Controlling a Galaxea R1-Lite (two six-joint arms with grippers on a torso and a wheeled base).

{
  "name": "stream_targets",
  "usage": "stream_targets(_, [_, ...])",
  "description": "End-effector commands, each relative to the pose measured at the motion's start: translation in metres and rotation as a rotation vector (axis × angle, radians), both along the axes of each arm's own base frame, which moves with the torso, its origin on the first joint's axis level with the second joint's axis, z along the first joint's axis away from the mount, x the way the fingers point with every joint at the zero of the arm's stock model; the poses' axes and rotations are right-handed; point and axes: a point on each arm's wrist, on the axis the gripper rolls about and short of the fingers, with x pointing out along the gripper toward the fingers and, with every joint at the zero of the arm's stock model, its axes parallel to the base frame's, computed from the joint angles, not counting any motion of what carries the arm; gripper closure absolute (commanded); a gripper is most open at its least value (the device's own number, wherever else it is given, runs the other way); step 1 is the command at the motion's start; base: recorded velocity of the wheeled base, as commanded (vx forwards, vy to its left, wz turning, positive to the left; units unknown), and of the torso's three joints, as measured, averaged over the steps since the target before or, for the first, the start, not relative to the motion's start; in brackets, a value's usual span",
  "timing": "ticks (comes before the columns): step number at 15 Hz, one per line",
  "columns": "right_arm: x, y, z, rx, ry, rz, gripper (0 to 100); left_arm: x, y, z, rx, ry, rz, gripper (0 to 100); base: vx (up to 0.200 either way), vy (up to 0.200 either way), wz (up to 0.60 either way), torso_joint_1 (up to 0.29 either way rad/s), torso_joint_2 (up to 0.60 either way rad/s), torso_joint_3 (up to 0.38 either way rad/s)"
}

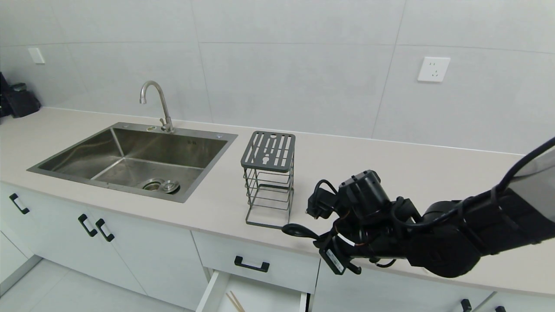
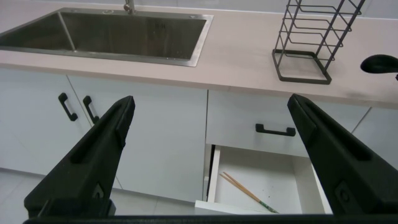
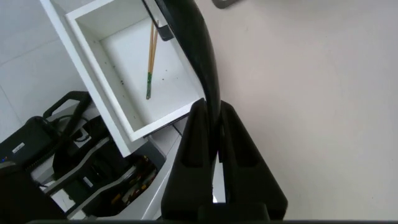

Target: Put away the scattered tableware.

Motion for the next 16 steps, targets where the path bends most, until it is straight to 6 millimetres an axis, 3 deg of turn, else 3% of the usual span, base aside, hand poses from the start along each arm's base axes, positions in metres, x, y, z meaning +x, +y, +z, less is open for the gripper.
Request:
stream_targets(1, [-0.009, 0.002, 0.013, 0.024, -0.025, 0.023, 100, 0.0, 0.0, 0.0, 0.0, 0.002, 0.001, 0, 0.0, 0.0, 0.0, 0.0, 0.0, 0.0])
stream_targets(11, [-0.03, 0.045, 0.038, 0.104, -0.102, 0.165, 100, 0.0, 0.0, 0.0, 0.001, 0.001, -0.001, 0, 0.0, 0.0, 0.0, 0.0, 0.0, 0.0])
stream_targets(16, [-0.026, 0.065, 0.043, 0.097, -0.17, 0.244, 100, 0.0, 0.0, 0.0, 0.001, 0.001, 0.001, 0, 0.0, 0.0, 0.0, 0.0, 0.0, 0.0])
